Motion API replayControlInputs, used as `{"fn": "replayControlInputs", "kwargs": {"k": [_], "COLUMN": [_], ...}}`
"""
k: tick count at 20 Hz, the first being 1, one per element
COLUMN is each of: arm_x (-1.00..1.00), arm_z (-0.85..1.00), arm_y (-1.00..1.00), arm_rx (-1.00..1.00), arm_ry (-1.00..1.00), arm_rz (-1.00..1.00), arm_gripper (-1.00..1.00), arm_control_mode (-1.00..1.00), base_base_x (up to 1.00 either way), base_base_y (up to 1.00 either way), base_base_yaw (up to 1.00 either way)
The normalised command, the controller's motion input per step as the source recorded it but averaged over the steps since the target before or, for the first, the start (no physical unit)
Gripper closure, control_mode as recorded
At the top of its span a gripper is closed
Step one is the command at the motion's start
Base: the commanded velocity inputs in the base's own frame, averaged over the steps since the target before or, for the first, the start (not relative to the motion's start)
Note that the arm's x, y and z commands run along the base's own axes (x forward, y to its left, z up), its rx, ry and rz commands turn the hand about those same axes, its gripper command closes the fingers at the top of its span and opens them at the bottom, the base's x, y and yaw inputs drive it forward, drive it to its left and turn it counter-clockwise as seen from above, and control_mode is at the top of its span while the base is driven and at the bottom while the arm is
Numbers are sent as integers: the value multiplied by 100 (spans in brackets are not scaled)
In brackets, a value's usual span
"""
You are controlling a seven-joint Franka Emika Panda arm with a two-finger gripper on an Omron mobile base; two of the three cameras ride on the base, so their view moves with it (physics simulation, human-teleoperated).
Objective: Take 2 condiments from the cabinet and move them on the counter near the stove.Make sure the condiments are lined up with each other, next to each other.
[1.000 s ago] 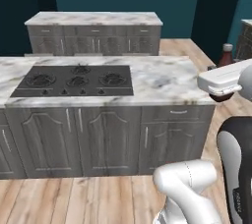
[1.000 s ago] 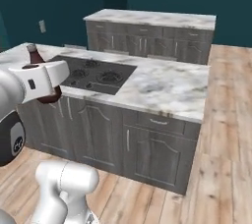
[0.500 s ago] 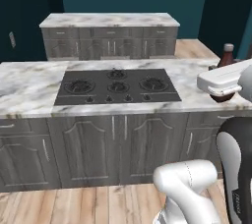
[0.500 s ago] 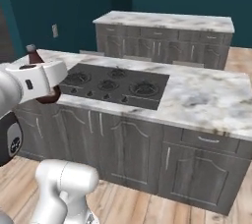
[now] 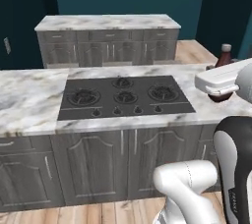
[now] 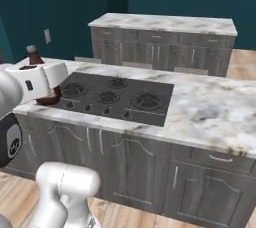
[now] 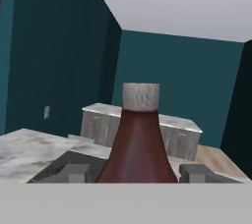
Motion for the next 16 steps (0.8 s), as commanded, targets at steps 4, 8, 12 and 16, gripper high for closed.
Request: {"fn": "replayControlInputs", "kwargs": {"k": [4, 8, 12, 16], "arm_x": [0, 0, 0, 0], "arm_z": [0, 0, 0, 0], "arm_y": [0, 0, 0, 0], "arm_rx": [0, 0, 0, 0], "arm_ry": [0, 0, 0, 0], "arm_rz": [0, 0, 0, 0], "arm_gripper": [100, 100, 100, 100], "arm_control_mode": [100, 100, 100, 100], "base_base_x": [29, 37, 66, 71], "base_base_y": [-54, -44, -14, -8], "base_base_yaw": [-8, -4, 0, 0]}}
